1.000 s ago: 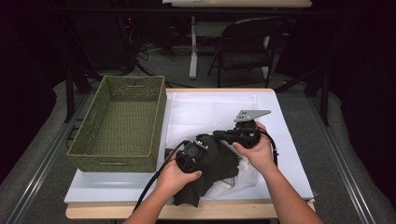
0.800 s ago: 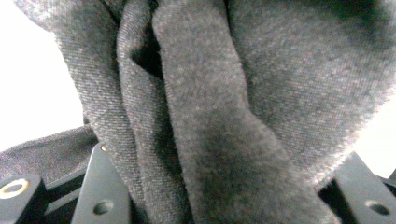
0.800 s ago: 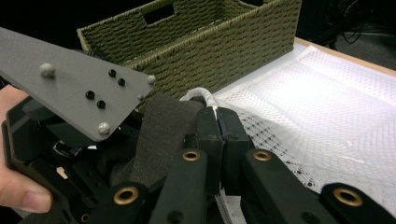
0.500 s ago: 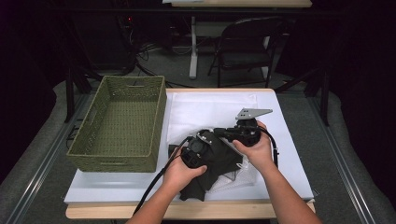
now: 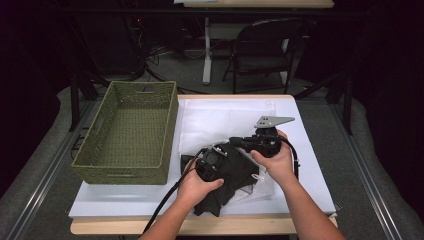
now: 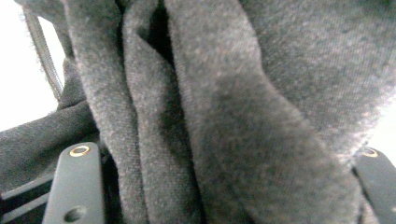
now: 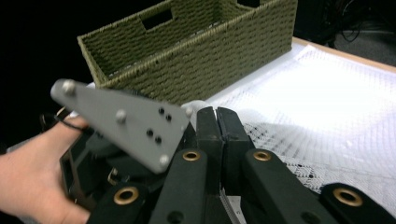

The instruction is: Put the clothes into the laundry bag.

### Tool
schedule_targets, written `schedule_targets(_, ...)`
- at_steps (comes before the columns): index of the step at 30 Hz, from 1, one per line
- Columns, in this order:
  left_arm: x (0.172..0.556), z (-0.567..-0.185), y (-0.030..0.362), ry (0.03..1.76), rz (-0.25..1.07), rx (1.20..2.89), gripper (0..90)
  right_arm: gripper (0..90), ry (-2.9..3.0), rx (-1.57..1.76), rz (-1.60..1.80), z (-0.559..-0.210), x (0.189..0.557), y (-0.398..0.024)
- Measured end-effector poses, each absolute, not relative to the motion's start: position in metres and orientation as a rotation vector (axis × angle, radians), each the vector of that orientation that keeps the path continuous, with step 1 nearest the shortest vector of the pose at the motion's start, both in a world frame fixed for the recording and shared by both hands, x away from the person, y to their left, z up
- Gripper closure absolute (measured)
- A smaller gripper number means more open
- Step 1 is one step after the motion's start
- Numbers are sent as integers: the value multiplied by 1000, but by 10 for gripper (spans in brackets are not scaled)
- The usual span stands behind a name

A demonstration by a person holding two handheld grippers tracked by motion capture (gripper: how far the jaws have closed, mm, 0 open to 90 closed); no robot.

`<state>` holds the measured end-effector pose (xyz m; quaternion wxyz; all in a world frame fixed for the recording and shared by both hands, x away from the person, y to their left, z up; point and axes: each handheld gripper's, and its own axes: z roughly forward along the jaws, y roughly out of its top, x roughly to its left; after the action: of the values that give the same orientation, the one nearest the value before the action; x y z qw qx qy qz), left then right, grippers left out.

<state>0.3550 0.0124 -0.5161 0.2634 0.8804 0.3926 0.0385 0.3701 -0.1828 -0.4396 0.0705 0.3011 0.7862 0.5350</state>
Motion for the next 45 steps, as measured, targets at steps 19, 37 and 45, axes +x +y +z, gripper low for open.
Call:
schedule_targets(19,354,-515,10,1073,106,2380,245,891,2384,953,1499,-461,363,-189)
schedule_targets(37,324,-490,42,1029,111,2236,177,891,2393,949,1472,-467,365,-188)
schedule_targets(45,325,-501,42,1012,132,2247,248,891,2392,941,1471,-466,364,-187)
